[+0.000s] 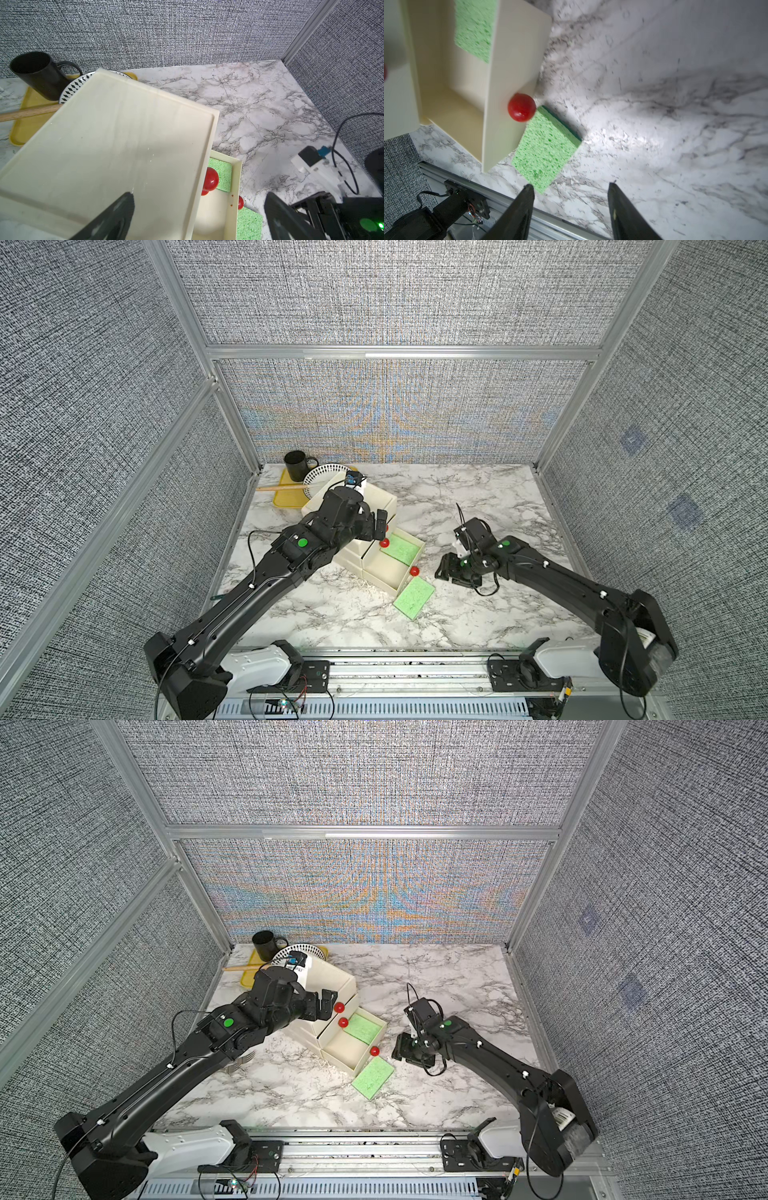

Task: Please put the sticky notes in the drawer by color
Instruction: Place the sponge in the drawer, then pick up the sponge from the center of the board.

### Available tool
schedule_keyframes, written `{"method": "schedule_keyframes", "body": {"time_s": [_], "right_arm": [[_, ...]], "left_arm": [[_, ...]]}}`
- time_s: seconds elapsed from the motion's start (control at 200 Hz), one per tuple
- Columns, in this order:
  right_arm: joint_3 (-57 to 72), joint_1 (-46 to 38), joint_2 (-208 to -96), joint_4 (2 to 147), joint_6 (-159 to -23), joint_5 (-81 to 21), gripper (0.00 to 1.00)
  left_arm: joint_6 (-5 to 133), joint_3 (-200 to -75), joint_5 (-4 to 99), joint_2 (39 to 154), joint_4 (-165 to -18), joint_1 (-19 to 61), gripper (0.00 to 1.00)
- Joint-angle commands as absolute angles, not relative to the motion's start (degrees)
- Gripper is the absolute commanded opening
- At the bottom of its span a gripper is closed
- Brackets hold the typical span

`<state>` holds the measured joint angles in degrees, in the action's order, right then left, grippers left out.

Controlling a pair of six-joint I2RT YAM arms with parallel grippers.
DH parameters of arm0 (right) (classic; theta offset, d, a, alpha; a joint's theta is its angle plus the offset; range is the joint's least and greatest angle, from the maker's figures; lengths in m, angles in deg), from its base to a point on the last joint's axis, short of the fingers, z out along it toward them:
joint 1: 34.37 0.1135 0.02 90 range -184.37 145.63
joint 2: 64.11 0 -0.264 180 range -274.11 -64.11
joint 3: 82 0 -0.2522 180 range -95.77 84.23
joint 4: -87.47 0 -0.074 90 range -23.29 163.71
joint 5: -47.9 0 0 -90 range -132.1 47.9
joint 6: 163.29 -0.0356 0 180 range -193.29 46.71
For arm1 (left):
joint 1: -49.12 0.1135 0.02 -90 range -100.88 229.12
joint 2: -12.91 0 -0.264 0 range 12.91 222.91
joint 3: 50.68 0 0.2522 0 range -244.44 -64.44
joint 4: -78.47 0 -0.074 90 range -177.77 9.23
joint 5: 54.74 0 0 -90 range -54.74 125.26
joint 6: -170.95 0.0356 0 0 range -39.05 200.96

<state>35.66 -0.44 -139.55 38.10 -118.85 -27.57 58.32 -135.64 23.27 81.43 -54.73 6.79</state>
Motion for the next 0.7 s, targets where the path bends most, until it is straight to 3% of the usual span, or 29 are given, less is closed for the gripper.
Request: {"method": "schedule_keyframes", "body": {"time_s": [0.0,0.355,0.696], "right_arm": [[40.11,2.00,-137.43,45.15,-126.96,-25.91,0.59],[39.20,7.33,-147.19,48.62,-129.10,-29.18,0.57],[34.14,10.77,-157.43,45.41,-129.10,-35.79,0.48]], "left_arm": [[58.02,-135.22,23.17,81.26,-55.49,6.83,1.00],[58.59,-136.20,24.89,82.26,-56.05,6.84,1.00],[59.04,-136.94,24.03,81.30,-54.60,6.84,1.00]]}}
